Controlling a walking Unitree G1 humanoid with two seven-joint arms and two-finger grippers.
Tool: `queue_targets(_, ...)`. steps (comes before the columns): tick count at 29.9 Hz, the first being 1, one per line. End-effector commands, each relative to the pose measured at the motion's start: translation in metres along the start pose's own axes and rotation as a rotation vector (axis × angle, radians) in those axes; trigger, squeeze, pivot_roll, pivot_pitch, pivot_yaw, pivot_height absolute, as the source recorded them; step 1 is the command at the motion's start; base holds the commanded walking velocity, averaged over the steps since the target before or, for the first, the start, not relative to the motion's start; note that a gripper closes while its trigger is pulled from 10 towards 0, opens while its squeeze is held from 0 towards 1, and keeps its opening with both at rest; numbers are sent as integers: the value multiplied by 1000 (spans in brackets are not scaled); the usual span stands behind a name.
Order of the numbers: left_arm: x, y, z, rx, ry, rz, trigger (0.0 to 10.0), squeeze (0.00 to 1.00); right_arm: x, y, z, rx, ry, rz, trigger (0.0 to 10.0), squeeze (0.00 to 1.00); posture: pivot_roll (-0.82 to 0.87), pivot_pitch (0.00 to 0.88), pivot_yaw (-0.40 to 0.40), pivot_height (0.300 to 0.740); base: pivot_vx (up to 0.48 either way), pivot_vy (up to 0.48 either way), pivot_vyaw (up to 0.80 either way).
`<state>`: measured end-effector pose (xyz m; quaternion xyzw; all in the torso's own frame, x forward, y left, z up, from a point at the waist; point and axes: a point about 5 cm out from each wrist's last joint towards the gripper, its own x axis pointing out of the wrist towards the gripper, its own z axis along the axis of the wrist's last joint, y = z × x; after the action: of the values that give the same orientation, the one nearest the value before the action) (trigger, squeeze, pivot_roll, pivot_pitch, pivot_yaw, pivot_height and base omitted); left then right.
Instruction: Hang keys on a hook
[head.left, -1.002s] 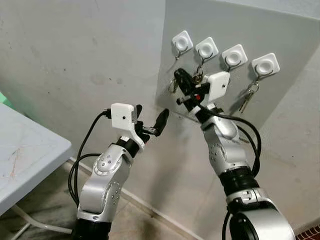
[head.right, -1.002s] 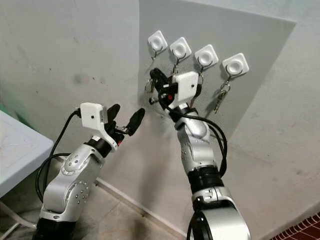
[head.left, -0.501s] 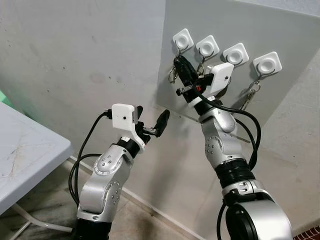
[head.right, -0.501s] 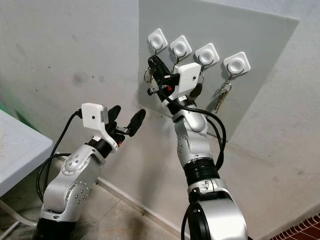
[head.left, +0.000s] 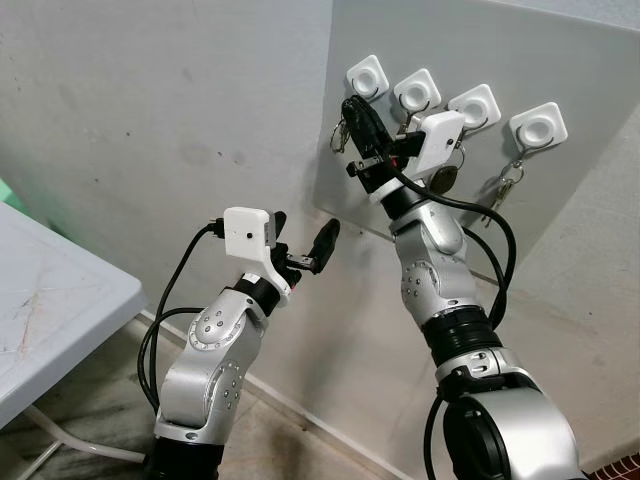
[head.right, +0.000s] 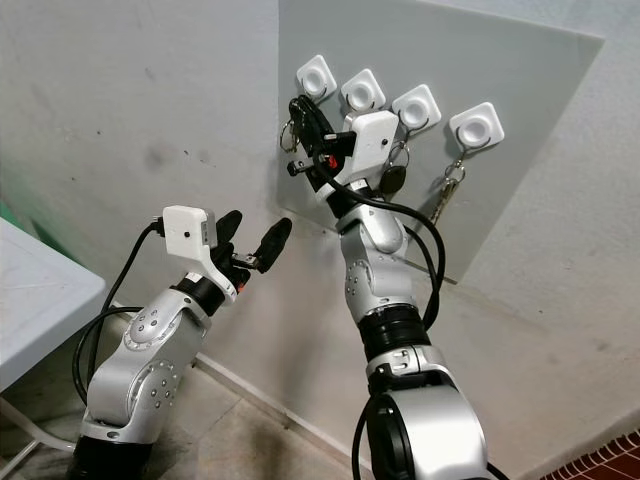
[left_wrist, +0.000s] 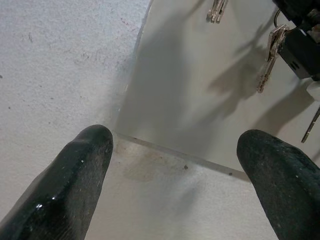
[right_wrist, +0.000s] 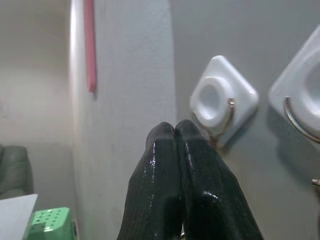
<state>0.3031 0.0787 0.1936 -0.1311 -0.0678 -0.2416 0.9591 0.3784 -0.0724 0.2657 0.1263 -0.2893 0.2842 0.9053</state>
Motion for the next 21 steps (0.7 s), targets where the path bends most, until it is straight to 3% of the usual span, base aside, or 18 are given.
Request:
queue_targets(1,-1,-4,5,-2,-20,-8,10000,0,7,0,6,-9,-16,-2,10000,0,14,49,-73,740,0,0,0)
queue_targets(21,0,-5,5,-12,-22,-5,10000,0,9,-4,7,56,-36,-58,10000,0,15,46,-74,740,0,0,0)
